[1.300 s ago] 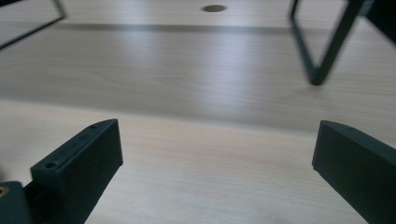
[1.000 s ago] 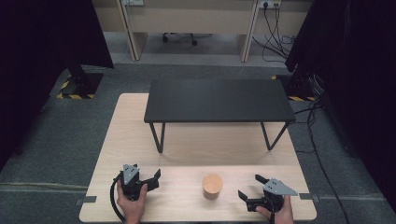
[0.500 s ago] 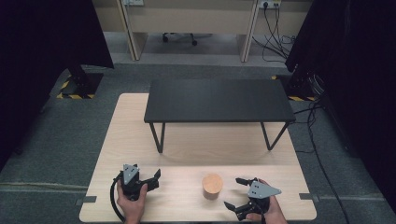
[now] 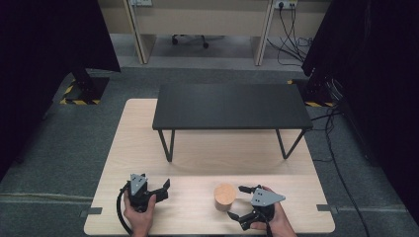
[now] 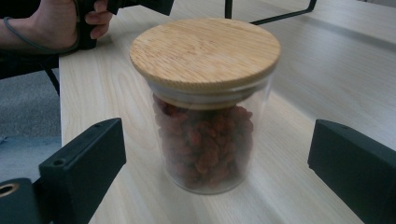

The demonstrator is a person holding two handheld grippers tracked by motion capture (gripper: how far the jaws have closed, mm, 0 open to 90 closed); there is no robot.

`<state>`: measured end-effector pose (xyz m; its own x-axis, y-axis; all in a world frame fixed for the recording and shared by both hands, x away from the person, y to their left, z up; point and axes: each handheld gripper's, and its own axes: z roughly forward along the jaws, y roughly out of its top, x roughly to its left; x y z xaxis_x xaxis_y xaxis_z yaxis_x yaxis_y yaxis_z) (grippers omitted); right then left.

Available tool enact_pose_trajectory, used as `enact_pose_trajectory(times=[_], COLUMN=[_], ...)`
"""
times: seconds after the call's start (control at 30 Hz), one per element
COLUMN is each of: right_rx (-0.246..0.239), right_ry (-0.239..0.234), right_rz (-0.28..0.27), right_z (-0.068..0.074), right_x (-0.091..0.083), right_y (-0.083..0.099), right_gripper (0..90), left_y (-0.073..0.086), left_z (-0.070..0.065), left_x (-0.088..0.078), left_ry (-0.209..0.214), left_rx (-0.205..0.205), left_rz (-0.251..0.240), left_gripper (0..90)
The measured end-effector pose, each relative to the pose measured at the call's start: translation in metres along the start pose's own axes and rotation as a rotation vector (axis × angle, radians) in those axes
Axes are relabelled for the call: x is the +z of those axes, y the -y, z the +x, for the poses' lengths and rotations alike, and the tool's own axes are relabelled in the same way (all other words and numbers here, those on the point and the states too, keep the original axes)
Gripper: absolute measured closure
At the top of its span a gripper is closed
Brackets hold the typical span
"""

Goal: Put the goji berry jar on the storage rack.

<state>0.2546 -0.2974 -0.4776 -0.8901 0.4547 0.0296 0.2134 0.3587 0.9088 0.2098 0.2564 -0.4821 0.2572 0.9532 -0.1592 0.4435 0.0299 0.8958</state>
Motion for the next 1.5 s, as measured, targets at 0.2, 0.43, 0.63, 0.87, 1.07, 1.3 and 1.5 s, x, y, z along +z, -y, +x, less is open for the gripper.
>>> enact_pose_trajectory(times=[0.2,0.43,0.63,0.87,1.07,1.3,1.5], right_rx=[-0.008,-0.020,-0.033,-0.043,-0.043,0.056,0.138], right_ry=[-0.017,-0.029,-0.023,-0.004,0.000,0.118,0.428], right_rz=[0.005,0.031,0.055,0.063,0.061,0.009,-0.025], right_z=[-0.003,-0.004,-0.001,0.003,0.004,0.022,0.072], right_x=[0.014,0.024,0.030,0.030,0.030,0.019,0.010], right_y=[-0.007,-0.015,-0.021,-0.022,-0.022,-0.012,-0.017], right_gripper=[4.3,7.4,21.6,25.9,26.1,26.1,26.0], left_y=[0.000,0.000,0.000,0.000,0.000,0.000,0.000], left_z=[0.000,0.000,0.000,0.000,0.001,0.001,0.001], left_x=[0.000,0.000,0.000,0.000,0.000,0.000,0.000], left_ry=[0.001,0.003,0.003,0.003,0.004,0.007,0.007], left_rx=[0.000,0.001,0.001,0.000,0.001,0.001,0.001], left_rz=[-0.001,0.000,-0.001,-0.001,-0.001,-0.001,-0.001], left_gripper=[0.2,0.2,0.3,0.3,0.2,0.2,0.2])
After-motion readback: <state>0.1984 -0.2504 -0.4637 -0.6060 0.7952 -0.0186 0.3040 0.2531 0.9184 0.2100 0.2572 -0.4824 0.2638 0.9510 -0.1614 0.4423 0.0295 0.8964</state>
